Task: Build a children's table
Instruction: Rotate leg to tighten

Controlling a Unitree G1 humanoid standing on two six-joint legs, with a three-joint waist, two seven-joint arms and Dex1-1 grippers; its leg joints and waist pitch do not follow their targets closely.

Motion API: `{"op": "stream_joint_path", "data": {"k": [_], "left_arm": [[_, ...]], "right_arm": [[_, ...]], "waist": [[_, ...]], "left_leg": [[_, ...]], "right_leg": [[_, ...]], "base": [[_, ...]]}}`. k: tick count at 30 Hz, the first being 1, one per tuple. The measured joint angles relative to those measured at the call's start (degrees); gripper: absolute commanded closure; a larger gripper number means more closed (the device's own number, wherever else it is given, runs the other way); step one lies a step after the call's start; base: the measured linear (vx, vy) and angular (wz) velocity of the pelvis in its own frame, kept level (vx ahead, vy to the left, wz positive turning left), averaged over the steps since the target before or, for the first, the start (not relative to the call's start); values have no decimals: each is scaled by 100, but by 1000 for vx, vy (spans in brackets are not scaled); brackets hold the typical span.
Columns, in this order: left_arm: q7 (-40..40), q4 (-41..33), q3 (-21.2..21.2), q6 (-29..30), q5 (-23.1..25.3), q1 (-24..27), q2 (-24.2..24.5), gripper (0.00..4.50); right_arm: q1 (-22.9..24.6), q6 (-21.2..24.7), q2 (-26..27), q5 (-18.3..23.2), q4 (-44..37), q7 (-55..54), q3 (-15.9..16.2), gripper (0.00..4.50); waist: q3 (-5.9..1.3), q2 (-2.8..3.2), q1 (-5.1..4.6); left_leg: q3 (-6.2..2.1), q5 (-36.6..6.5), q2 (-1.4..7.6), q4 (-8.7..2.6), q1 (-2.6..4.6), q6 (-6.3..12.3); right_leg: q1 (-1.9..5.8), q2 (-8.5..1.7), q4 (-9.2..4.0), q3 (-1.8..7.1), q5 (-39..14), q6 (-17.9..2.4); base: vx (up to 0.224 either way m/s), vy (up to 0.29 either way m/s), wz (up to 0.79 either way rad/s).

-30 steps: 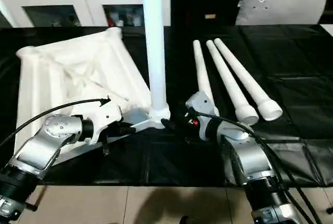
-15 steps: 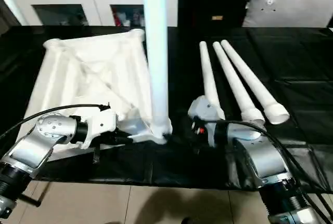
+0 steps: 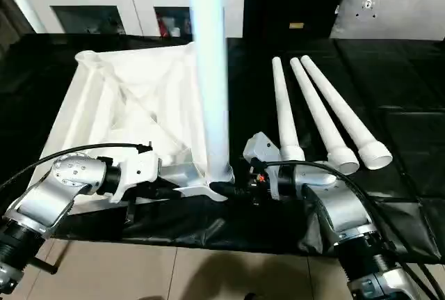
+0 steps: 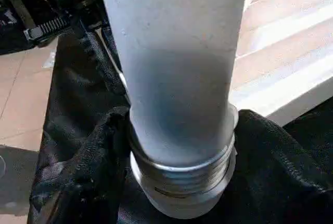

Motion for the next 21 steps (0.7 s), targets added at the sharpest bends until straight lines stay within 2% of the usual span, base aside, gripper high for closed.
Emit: {"op": "stream_joint_path", "data": {"k": [7,11,15,18,21], "left_arm": [[0,0,-11,-2,29,17,5,450],[1,-8,-10,0,28,51,8,450],[76,-177,89,301,-25,221,-41,450],[366,-423,271,829,-62,415,-156,450],[912,-552,427,1437,-32,488,-429,450]], "right_arm": [[-9,-123,55,1,156,68,-10,176],[4,-123,66,0,159,72,9,177],[188,-69,211,11,80,-82,-20,177],[282,3,625,-56,104,-654,-108,177],[264,12,1203,-193,326,-1626,-291,178]], "waist": [[-31,7,-6],[-52,36,-10],[-99,94,-36],[-121,119,-119],[-122,127,-314]], "left_leg": [[-1,1,0,3,0,-2],[-1,1,0,3,0,-2],[-2,-1,0,3,1,-1],[-1,6,2,5,12,-11],[-1,25,13,15,21,-45]], "right_leg": [[0,0,3,0,-4,7],[1,0,3,-1,-5,8],[3,0,2,-1,-6,10],[12,2,2,-3,-12,20],[29,12,-14,-11,-2,20]], "base": [[0,0,0],[0,0,0],[0,0,0],[0,0,0],[-18,-3,0]]}}
